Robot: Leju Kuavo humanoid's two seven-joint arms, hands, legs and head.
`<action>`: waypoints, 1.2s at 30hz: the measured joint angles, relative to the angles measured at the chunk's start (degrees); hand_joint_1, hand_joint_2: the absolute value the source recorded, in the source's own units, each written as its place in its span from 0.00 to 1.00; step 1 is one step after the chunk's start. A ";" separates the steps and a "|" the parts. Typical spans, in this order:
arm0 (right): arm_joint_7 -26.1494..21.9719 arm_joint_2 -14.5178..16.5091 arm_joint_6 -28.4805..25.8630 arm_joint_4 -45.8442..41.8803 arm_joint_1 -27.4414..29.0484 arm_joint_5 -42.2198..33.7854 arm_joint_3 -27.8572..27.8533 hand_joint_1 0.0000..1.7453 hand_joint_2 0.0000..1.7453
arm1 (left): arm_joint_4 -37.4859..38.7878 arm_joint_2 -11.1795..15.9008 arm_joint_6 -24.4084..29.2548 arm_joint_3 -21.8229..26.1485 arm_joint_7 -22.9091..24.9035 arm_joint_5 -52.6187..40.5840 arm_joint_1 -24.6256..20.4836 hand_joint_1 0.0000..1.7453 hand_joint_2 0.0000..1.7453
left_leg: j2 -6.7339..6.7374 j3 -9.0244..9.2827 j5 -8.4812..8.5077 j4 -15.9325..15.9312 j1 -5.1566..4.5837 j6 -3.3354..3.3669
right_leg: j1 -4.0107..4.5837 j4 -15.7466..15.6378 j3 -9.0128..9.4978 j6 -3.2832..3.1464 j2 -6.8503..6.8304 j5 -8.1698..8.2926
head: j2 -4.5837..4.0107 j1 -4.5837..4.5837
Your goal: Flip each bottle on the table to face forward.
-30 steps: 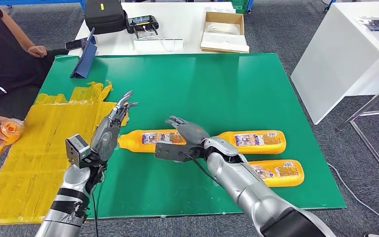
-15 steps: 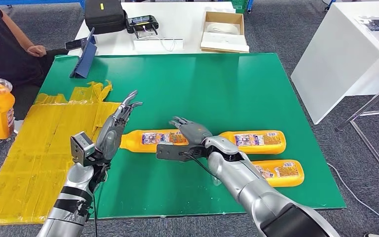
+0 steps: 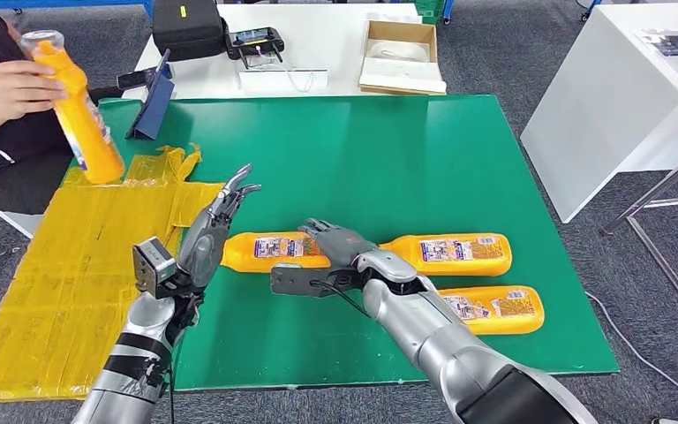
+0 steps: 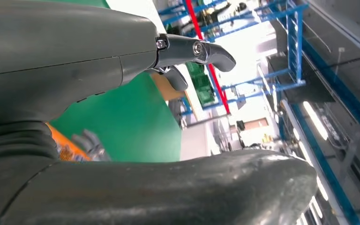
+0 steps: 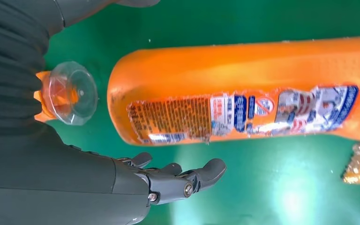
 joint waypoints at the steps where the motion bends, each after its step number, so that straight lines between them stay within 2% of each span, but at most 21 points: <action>1: 0.47 0.13 0.07 0.21 0.00 0.27 0.01 0.00 1.00 | 0.22 -0.21 1.20 0.00 0.65 -0.24 -0.61 0.00 0.00 | -0.01 0.00 0.00 0.00 0.00 0.00 | 0.00 0.00 0.00 0.00 0.00 0.00 | 0.00 0.00; 4: 1.50 0.36 0.19 0.84 -0.02 0.95 0.02 0.00 1.00 | 1.15 -0.77 4.14 0.14 3.30 0.66 -3.18 0.00 0.00 | -0.02 -0.01 0.00 0.00 0.00 0.00 | 0.00 0.01 0.02 0.00 0.00 0.01 | 0.00 0.01; 10: 3.41 0.62 0.99 1.46 -0.44 1.72 0.85 0.00 1.00 | 2.74 -0.84 2.46 1.88 3.95 4.95 -6.48 0.00 0.00 | 0.00 0.00 0.01 0.00 0.00 0.00 | 0.00 0.03 0.03 0.00 0.00 0.01 | 0.00 -0.01; 21: 9.93 1.01 2.21 1.46 -0.65 -1.06 9.03 0.00 1.00 | -1.07 -0.83 -1.74 2.72 3.42 6.69 -2.61 0.00 0.00 | 0.02 -0.01 0.00 0.00 0.00 -0.01 | -0.01 0.02 0.02 -0.01 -0.01 -0.01 | 0.00 0.01; 31: 11.36 1.03 1.81 1.44 -0.70 -2.99 14.19 0.00 1.00 | -3.59 -0.82 -2.21 3.57 3.42 6.73 -1.77 0.00 0.00 | 0.04 0.04 0.00 0.00 0.00 -0.01 | 0.00 0.05 0.03 -0.01 0.02 0.00 | 0.00 0.01; 36: 13.10 1.01 -0.21 1.49 -0.78 -4.03 15.76 0.00 1.00 | -3.72 -0.82 -2.20 3.73 3.52 6.71 -1.77 0.00 0.00 | 0.04 0.05 0.00 0.00 0.00 -0.01 | 0.00 0.05 0.03 -0.01 0.02 0.00 | 0.00 0.00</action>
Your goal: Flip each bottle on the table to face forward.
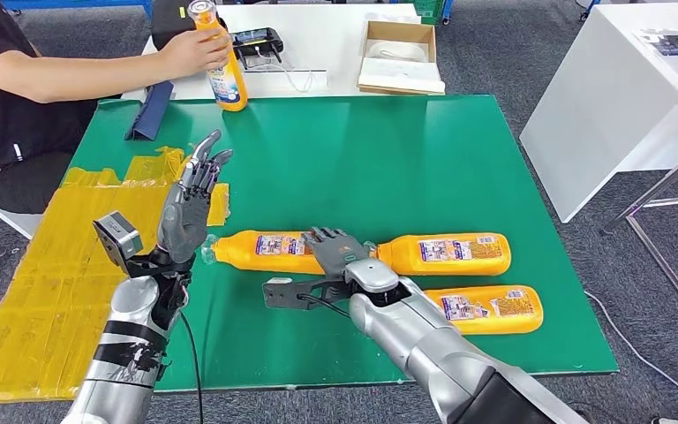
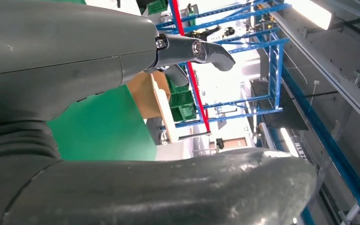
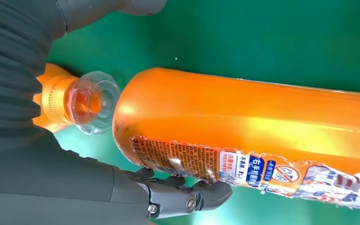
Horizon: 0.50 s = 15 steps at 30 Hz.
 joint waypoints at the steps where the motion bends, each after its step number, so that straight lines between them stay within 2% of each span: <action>1: 0.16 0.00 -0.24 0.03 -0.04 -0.16 0.23 0.00 1.00 | -0.01 0.00 0.01 0.08 0.02 0.00 0.01 0.00 0.00 | 0.00 0.00 0.00 0.00 0.00 0.00 | 0.00 0.00 0.00 0.00 0.00 0.00 | 0.00 0.01; 7: 0.19 0.00 -0.78 0.43 -0.21 -1.16 0.96 0.00 1.00 | -0.01 0.00 0.05 0.53 0.08 -0.01 0.03 0.00 0.00 | -0.01 0.00 0.00 0.00 -0.01 0.00 | -0.01 -0.01 0.00 0.00 0.00 0.00 | 0.00 0.01; 15: -1.08 -0.02 -5.21 2.10 -0.16 -2.19 1.03 0.00 1.00 | 0.03 -0.06 -0.25 0.55 -0.68 -0.99 0.43 0.00 0.00 | -0.01 -0.01 0.00 0.00 -0.01 0.00 | -0.01 -0.01 -0.01 0.00 -0.01 0.00 | 0.00 0.01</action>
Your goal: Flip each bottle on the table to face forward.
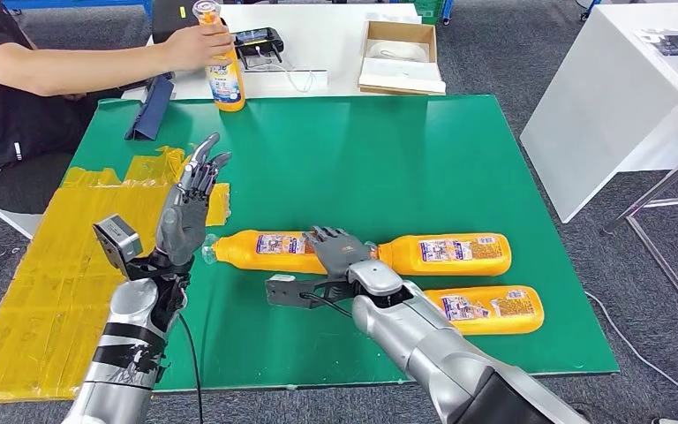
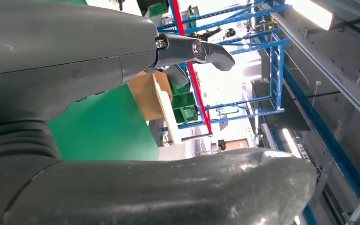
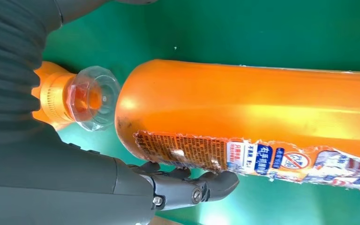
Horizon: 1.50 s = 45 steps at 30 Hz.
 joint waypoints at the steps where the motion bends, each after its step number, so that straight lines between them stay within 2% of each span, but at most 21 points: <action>1: -0.05 0.00 -0.20 0.19 0.00 0.00 -0.07 0.00 1.00 | 0.03 -0.01 0.00 0.00 -0.04 -0.07 -0.01 0.00 0.00 | 0.00 0.00 0.00 0.00 0.00 0.00 | 0.00 0.00 0.00 0.00 0.00 0.00 | 0.00 -0.01; 11: -0.05 -0.31 -0.86 1.34 -0.21 0.00 -2.50 0.00 1.00 | 0.81 -0.01 -0.45 -0.03 0.28 -0.06 -1.31 0.00 0.00 | 0.00 0.01 0.00 0.00 0.00 0.00 | -0.01 0.00 0.00 0.00 -0.01 0.00 | 0.00 0.00; 22: 0.22 -1.97 -6.18 2.22 -0.87 0.77 -7.56 0.00 1.00 | 1.82 -0.03 -0.35 -1.13 1.13 0.90 -3.17 0.00 0.00 | 0.02 0.00 0.00 0.01 -0.01 0.00 | 0.00 0.00 -0.02 0.01 0.01 0.00 | 0.00 -0.01; 32: 0.11 -2.20 -7.03 2.24 -1.12 1.07 -9.41 0.00 1.00 | 1.93 -0.03 -0.38 -1.75 1.21 1.01 -3.35 0.00 0.00 | 0.02 -0.01 0.00 0.01 0.00 0.00 | 0.00 0.00 -0.03 0.01 0.01 0.00 | 0.00 0.00; 45: -3.07 -1.81 -7.68 2.24 -1.14 3.10 -12.79 0.00 1.00 | 2.42 -0.03 -0.56 -2.61 1.63 1.85 -4.02 0.00 0.00 | 0.01 -0.03 0.00 0.01 0.00 0.00 | 0.00 0.00 -0.03 0.01 0.01 0.00 | 0.00 -0.01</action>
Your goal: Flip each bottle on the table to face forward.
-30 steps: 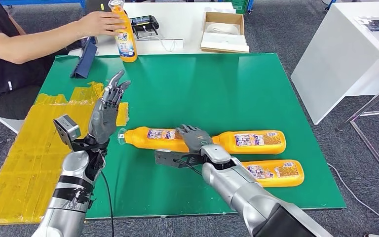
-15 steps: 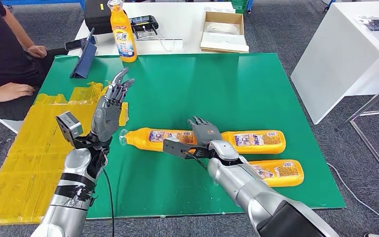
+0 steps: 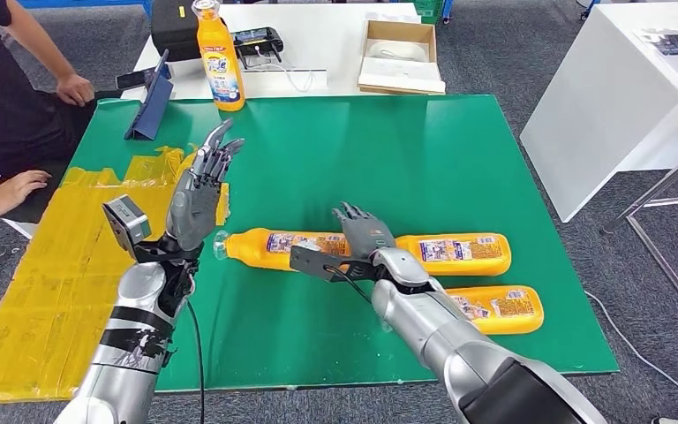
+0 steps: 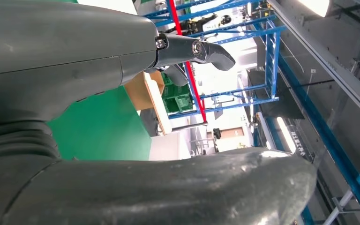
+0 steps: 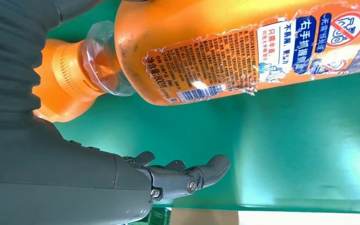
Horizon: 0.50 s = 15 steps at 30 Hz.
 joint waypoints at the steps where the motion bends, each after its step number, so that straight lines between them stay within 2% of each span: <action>1: 0.06 0.03 0.05 0.00 0.04 0.37 -0.04 0.00 1.00 | 0.00 0.00 -0.02 -0.10 0.00 0.00 0.01 0.00 0.00 | 0.00 0.00 0.00 0.00 0.00 0.00 | 0.00 0.00 0.00 0.00 0.00 0.00 | 0.00 0.01; 15: 0.42 0.26 2.79 0.09 0.44 3.08 -0.91 0.00 1.00 | 0.02 0.00 -0.10 -1.11 -0.01 -0.18 0.19 0.00 0.00 | 0.00 -0.01 0.00 0.00 0.00 0.00 | 0.00 0.00 -0.01 0.00 0.00 0.00 | 0.00 0.01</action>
